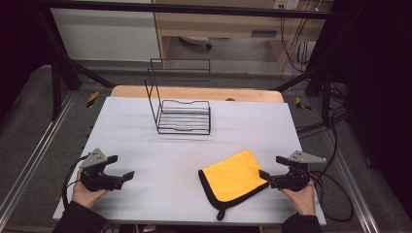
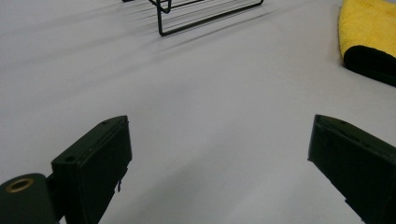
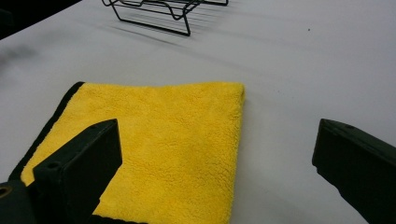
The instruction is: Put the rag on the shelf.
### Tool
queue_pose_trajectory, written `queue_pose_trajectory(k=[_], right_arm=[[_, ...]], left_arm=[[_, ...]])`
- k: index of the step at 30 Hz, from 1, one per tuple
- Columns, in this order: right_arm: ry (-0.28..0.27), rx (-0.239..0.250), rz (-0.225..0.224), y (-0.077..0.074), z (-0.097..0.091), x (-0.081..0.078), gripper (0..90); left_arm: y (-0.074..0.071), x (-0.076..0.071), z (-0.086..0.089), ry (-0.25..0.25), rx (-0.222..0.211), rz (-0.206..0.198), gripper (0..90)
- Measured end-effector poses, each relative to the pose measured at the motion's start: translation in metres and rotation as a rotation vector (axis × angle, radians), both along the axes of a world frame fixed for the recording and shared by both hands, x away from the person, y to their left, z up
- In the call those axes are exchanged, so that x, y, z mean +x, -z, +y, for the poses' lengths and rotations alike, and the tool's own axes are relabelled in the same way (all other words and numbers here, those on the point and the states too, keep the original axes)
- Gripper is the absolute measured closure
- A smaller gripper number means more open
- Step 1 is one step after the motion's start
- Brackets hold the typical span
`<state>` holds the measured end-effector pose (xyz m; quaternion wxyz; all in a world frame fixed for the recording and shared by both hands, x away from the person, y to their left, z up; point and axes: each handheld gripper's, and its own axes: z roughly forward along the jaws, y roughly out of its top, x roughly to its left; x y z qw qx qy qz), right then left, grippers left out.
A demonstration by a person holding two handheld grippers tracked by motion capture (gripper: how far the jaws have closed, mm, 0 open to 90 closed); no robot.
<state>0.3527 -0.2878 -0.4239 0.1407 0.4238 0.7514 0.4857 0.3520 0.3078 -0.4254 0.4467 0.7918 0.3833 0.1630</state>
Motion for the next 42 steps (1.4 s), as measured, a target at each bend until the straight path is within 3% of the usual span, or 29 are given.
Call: queue_pose_trajectory(k=[7, 15, 18, 28, 37, 42], right_arm=[[-0.012, -0.01, 0.001, -0.002, 0.005, -0.001, 2.6], [-0.058, -0.016, 0.016, -0.005, 0.029, -0.004, 7.0], [-0.12, -0.032, 0.023, -0.006, 0.048, -0.005, 10.1], [-0.208, -0.054, 0.056, -0.005, 0.093, -0.016, 22.5], [-0.295, -0.147, 0.107, 0.007, 0.139, -0.031, 40.5], [-0.308, -0.188, 0.125, 0.014, 0.148, -0.035, 46.6]], left_arm=[[0.001, -0.001, -0.001, -0.002, 0.01, 0.003, 5.9], [0.002, 0.0, -0.001, -0.007, 0.024, 0.02, 6.0], [0.002, -0.001, -0.002, -0.009, 0.023, 0.019, 6.0], [0.001, -0.003, -0.003, -0.016, 0.035, 0.019, 6.1], [0.001, -0.003, -0.003, -0.019, 0.041, 0.018, 6.5], [0.001, -0.002, -0.005, -0.024, 0.044, 0.023, 6.7]])
